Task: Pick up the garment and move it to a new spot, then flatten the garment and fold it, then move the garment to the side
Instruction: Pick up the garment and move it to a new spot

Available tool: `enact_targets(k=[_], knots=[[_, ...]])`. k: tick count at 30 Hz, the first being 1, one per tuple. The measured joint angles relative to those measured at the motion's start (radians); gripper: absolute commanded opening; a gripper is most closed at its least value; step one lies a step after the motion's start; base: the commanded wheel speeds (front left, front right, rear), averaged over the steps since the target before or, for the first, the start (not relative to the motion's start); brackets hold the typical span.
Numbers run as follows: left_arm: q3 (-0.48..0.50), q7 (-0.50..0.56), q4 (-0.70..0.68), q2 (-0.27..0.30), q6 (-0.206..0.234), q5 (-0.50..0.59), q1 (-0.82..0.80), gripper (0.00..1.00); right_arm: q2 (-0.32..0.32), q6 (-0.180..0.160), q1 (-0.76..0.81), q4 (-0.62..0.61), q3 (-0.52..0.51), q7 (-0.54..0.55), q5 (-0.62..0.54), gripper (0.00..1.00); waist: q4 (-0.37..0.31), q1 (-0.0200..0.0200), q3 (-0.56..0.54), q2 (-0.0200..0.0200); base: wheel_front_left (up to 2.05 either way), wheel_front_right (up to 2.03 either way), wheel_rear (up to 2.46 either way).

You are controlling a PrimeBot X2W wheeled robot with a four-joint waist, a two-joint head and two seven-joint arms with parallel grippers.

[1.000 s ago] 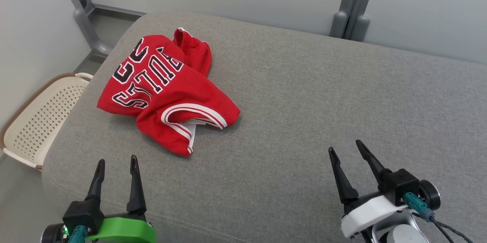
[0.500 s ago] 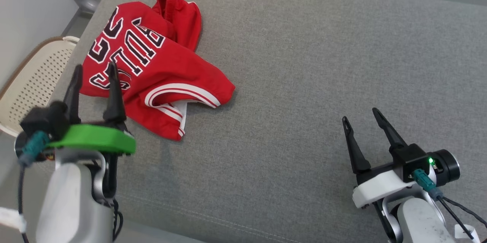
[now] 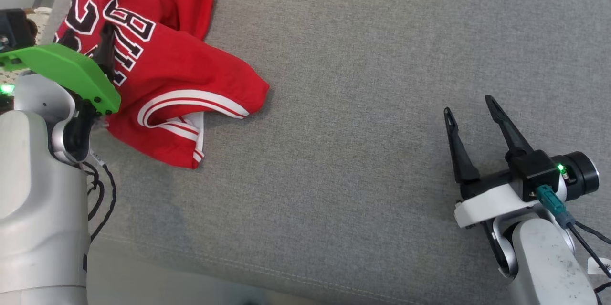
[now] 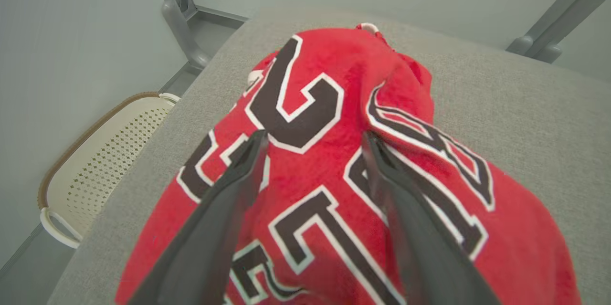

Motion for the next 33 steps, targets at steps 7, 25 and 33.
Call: enact_targets(k=[7,25,33], knots=[[-0.035,-0.004,0.141,-0.011,-0.007,-0.02,-0.004,1.0,-0.012,0.0,-0.013,-0.021,-0.014,0.0,-0.005,1.0,-0.02,0.0,0.068,0.0,0.0,0.0,0.0],[-0.116,-0.365,0.104,0.058,-0.013,-0.057,-0.013,0.0,0.018,0.0,-0.009,0.014,0.008,-0.002,0.012,1.0,-0.03,0.0,-0.005,0.0,0.0,0.0,0.0],[-0.136,-0.31,-0.204,0.113,-0.013,-0.086,0.029,0.0,0.038,0.0,-0.004,0.029,0.03,-0.002,0.039,1.0,-0.072,0.0,-0.109,0.0,0.0,0.0,0.0]])
